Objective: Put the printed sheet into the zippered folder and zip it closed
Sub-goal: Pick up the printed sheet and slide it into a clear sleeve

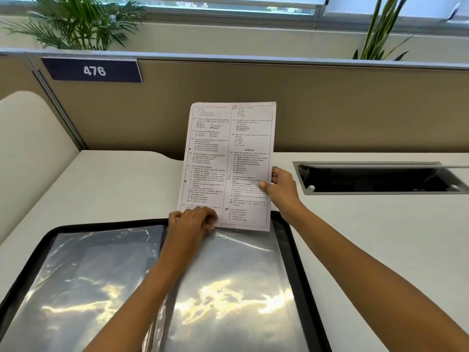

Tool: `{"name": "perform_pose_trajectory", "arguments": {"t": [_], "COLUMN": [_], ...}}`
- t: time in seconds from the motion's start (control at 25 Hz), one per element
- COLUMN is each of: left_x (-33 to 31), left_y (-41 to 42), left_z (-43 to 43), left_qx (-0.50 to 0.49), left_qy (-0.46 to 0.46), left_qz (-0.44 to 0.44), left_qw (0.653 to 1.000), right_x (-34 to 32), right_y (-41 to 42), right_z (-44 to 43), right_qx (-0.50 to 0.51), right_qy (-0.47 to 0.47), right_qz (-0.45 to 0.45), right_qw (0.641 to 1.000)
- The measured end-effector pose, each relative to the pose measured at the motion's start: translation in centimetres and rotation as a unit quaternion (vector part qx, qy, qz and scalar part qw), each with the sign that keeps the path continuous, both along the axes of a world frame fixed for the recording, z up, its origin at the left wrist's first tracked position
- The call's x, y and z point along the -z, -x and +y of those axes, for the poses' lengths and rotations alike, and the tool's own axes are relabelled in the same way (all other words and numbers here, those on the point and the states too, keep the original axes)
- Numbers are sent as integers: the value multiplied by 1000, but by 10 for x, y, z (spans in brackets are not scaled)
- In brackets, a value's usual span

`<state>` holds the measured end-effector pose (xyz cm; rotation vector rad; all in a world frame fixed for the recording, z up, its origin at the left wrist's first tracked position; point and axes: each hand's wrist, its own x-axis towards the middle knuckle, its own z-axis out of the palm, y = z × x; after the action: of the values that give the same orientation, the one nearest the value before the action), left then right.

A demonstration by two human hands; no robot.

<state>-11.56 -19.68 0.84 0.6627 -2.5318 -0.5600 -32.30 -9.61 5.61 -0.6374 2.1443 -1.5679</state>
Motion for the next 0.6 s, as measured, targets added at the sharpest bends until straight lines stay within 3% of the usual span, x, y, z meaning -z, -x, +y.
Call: {"name": "perform_pose_trajectory", "arguments": {"t": [0.2, 0.32, 0.44, 0.6], "left_x": [4, 4, 5, 8], "left_y": [-18, -20, -20, -22], "left_z": [-23, -28, -30, -33], "left_qx": [-42, -48, -48, -51], "left_qy": [-4, 2, -21, -60], "left_qz": [-38, -43, -28, 7], "left_qw": [998, 998, 998, 997], "right_x": [-3, -2, -3, -5], "right_y": [1, 1, 3, 4], "right_z": [-5, -6, -5, -6], "right_qx": [-13, -10, -26, -39], "right_qy": [-33, -29, -31, -45], "right_qz": [78, 73, 63, 123], "right_qw": [996, 997, 997, 991]}}
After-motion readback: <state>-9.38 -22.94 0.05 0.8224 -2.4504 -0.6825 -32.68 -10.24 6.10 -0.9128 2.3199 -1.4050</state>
